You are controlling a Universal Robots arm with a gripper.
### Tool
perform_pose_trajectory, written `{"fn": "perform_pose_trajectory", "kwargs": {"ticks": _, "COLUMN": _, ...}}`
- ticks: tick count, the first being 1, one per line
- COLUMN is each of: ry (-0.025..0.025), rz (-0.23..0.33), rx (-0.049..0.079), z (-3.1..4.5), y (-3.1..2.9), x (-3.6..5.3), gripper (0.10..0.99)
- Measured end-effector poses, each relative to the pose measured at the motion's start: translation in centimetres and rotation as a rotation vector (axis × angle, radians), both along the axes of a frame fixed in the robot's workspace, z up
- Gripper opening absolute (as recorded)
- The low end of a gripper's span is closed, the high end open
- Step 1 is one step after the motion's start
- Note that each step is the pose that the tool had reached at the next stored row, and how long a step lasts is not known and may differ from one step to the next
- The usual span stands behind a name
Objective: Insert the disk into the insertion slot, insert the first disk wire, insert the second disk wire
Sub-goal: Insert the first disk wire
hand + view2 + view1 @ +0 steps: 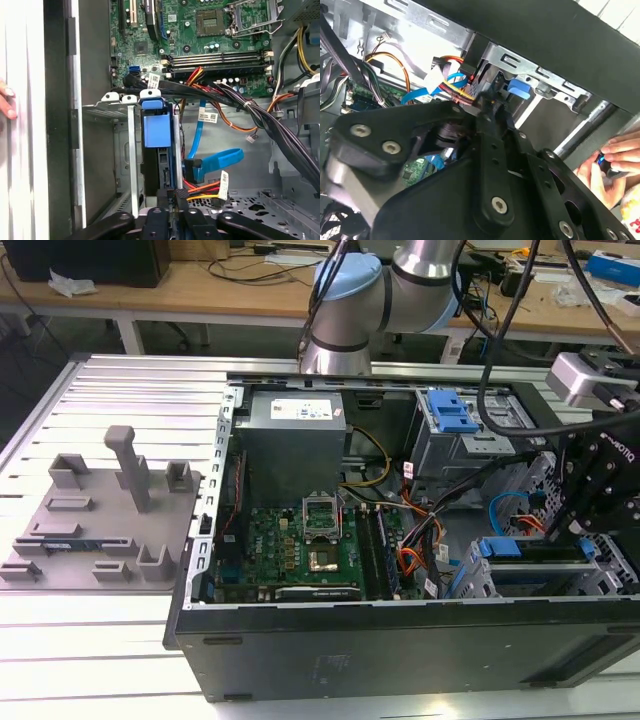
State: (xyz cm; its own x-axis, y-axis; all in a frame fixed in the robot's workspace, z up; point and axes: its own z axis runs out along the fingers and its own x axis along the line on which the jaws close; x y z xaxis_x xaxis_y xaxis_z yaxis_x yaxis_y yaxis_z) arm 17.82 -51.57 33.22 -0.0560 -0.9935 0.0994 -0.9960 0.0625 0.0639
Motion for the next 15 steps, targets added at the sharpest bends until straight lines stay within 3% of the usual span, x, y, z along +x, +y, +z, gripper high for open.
{"fn": "perform_pose_trajectory", "kwargs": {"ticks": 2, "ry": -0.0001, "rz": 0.000, "rx": -0.001, "z": 0.06, "y": 0.01, "x": 0.00, "gripper": 0.294}}
{"fn": "perform_pose_trajectory", "kwargs": {"ticks": 5, "ry": -0.0001, "rz": 0.000, "rx": -0.002, "z": 0.18, "y": 0.02, "x": 0.00, "gripper": 0.361}}
{"fn": "perform_pose_trajectory", "kwargs": {"ticks": 8, "ry": -0.0005, "rz": 0.000, "rx": -0.002, "z": 1.45, "y": 0.07, "x": 0.00, "gripper": 0.361}}
{"fn": "perform_pose_trajectory", "kwargs": {"ticks": 12, "ry": -0.0008, "rz": 0.000, "rx": -0.006, "z": 4.06, "y": 0.24, "x": 0.00, "gripper": 0.361}}
{"fn": "perform_pose_trajectory", "kwargs": {"ticks": 15, "ry": -0.0008, "rz": 0.000, "rx": -0.013, "z": 4.49, "y": 0.30, "x": 0.00, "gripper": 0.361}}
